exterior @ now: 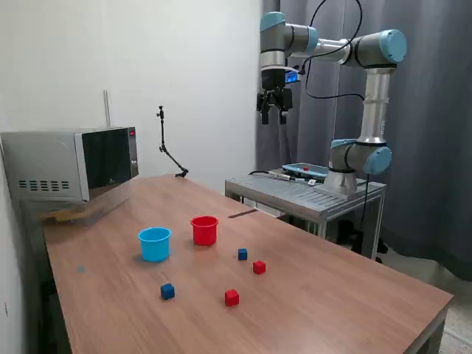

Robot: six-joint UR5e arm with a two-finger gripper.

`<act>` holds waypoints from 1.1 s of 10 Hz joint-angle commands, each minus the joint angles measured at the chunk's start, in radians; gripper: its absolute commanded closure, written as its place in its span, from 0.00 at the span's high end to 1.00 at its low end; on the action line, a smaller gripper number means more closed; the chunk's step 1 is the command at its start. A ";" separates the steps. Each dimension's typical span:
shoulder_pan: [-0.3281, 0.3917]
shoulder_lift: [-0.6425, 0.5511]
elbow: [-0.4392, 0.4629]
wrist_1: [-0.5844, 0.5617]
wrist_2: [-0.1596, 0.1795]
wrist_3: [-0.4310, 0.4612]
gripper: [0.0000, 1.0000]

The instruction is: Place red objects in the red bin, and blue objects in the blue bin.

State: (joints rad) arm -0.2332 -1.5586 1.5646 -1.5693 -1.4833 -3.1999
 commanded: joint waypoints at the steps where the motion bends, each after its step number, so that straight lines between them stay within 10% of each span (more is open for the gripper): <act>1: 0.000 -0.001 0.002 0.000 0.000 -0.002 1.00; 11: 0.000 0.011 -0.001 0.000 0.000 0.000 1.00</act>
